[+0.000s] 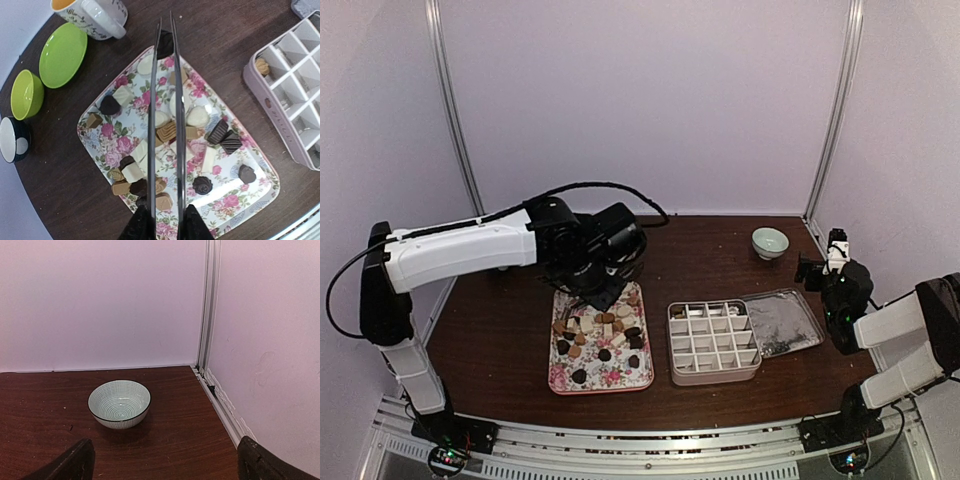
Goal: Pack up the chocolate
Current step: Pick up the fake chocolate from the plate, then place the fake chocolate in the empty pocket of the box.
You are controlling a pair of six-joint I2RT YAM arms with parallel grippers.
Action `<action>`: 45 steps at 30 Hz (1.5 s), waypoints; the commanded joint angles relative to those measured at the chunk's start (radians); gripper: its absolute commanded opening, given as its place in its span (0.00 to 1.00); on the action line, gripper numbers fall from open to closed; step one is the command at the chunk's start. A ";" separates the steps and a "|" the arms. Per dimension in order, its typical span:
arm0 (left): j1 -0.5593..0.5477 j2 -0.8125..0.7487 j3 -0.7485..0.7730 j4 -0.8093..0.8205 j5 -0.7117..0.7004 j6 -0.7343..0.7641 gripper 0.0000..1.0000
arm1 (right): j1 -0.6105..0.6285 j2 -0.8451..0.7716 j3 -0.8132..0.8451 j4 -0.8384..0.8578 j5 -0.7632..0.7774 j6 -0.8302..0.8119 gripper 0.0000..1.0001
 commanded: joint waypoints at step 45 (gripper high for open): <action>-0.089 0.097 -0.005 0.356 0.292 0.055 0.35 | -0.008 0.002 0.012 0.002 0.008 0.001 1.00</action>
